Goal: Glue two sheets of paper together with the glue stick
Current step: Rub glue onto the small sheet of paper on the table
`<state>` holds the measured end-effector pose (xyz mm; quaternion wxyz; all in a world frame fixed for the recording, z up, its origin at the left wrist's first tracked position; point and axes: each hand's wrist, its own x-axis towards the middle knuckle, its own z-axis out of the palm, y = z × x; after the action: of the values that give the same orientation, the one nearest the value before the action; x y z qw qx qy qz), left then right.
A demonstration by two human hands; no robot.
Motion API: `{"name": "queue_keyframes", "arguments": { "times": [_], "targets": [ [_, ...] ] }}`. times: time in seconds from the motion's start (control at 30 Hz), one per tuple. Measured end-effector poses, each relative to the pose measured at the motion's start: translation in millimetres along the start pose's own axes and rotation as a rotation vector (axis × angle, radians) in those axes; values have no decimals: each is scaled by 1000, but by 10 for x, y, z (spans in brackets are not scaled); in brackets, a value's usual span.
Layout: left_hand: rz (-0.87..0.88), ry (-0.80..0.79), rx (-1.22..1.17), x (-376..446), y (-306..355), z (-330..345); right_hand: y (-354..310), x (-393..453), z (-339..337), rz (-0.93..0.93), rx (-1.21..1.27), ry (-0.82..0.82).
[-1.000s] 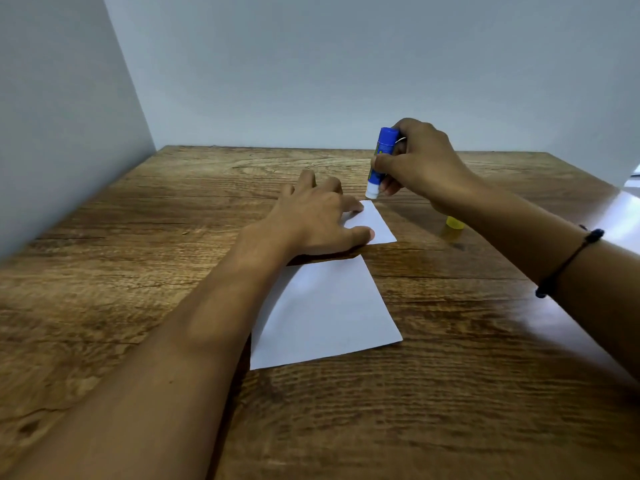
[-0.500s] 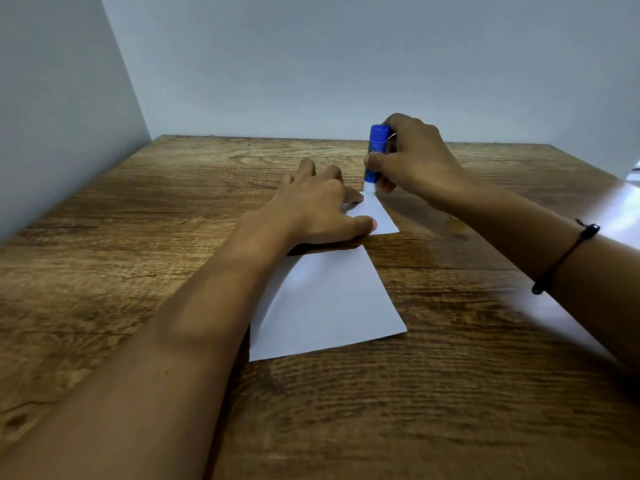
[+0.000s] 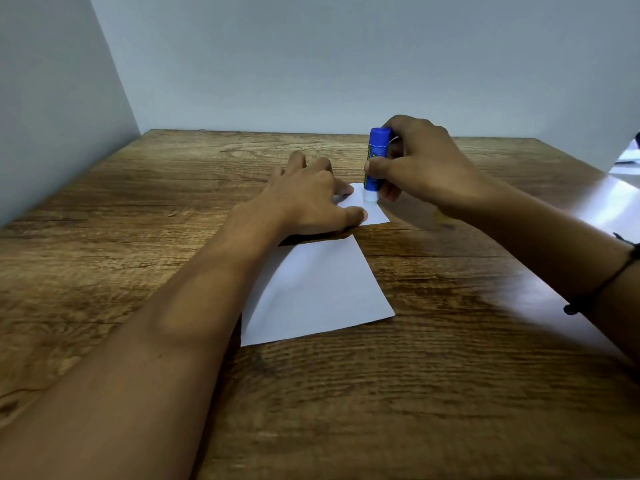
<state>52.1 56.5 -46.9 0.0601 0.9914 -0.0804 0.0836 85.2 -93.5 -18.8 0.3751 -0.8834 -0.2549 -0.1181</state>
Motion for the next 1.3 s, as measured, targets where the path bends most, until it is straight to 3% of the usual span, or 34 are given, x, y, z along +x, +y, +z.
{"name": "queue_keyframes", "arguments": {
  "times": [0.4,0.93,1.07,1.3],
  "targets": [
    [1,67,79,-15,23,33,29,-210,-154,25,64,-66],
    [-155,215,127,-46,-21,-29,137,-3,-229,48,200,87],
    [-96,271,75,-17,-3,-34,151,96,-217,50,178,107],
    [81,81,7,14,32,17,86,307,-25,60,164,103]
  ]
}}
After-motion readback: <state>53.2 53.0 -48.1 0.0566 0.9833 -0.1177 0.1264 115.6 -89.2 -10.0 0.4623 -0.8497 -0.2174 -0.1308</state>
